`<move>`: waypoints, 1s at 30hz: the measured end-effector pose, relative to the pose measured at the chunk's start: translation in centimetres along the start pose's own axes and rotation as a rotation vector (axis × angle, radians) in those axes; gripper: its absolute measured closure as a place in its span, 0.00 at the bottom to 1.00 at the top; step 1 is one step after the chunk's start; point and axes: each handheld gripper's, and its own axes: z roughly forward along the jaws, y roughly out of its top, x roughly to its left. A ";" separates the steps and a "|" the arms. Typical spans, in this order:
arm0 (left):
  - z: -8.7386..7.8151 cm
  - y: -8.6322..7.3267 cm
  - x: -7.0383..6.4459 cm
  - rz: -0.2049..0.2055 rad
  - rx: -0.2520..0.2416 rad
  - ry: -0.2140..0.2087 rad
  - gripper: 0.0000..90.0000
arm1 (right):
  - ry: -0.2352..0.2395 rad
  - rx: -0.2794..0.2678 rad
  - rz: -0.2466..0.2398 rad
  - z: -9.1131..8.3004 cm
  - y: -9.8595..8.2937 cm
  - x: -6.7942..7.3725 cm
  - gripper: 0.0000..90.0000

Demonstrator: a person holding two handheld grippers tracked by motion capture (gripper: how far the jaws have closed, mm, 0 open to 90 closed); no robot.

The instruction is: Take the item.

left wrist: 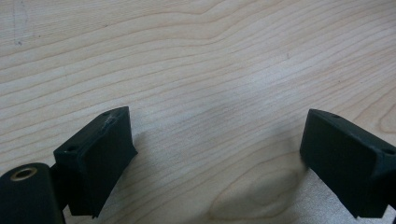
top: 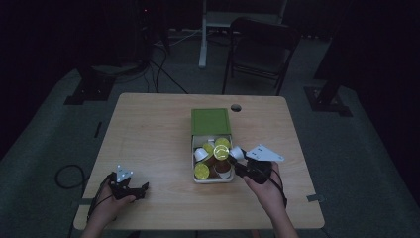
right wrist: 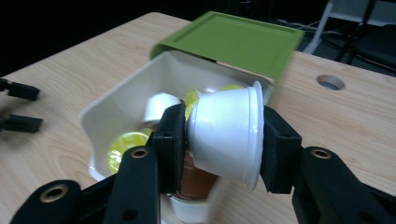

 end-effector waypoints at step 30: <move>0.0 0.0 0.0 0.000 0.001 0.000 0.11 | -0.195 0.032 0.080 -3.3 -4.9 -6.1 0.64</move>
